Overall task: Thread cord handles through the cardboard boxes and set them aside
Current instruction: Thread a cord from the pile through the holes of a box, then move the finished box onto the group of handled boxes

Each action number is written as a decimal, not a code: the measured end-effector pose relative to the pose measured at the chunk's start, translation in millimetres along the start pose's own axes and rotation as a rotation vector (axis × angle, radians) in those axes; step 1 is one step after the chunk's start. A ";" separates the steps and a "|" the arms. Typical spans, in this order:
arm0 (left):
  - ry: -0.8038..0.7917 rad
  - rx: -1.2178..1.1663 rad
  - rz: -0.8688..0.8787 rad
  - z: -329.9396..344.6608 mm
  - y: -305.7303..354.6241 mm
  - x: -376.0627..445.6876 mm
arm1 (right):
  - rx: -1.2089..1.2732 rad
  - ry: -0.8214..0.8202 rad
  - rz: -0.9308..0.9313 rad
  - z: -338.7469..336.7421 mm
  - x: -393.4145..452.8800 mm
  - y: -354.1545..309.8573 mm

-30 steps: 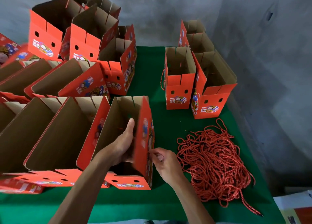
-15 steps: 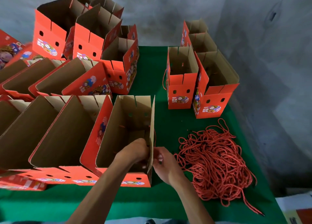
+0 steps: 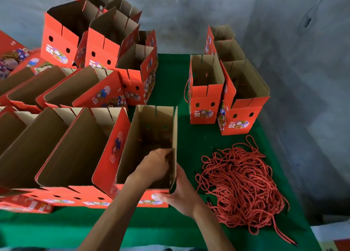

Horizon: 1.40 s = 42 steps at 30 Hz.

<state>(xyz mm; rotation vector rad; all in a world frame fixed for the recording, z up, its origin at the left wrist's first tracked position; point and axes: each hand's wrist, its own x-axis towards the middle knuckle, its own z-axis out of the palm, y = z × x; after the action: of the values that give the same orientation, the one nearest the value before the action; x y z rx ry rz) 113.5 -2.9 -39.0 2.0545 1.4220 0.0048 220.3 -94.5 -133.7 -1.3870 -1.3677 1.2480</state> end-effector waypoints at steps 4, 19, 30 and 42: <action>-0.022 -0.033 0.129 6.0 8.0 3.6 | -0.174 0.261 -0.113 -1.3 -0.7 8.9; -0.086 0.022 0.472 20.7 68.8 14.8 | -0.303 0.666 -0.029 -54.1 -13.5 23.3; 0.628 0.338 0.529 38.3 43.8 49.3 | -0.572 0.906 0.040 -106.9 22.5 20.3; 0.543 -0.115 0.304 35.2 41.7 105.4 | -0.579 0.592 0.023 -118.3 74.1 18.6</action>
<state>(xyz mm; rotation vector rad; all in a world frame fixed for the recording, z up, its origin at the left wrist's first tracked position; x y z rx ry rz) 204.6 59.7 -82.2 2.2472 1.3437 0.8050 334.1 -11.7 -137.5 -1.9645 -1.3190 0.3773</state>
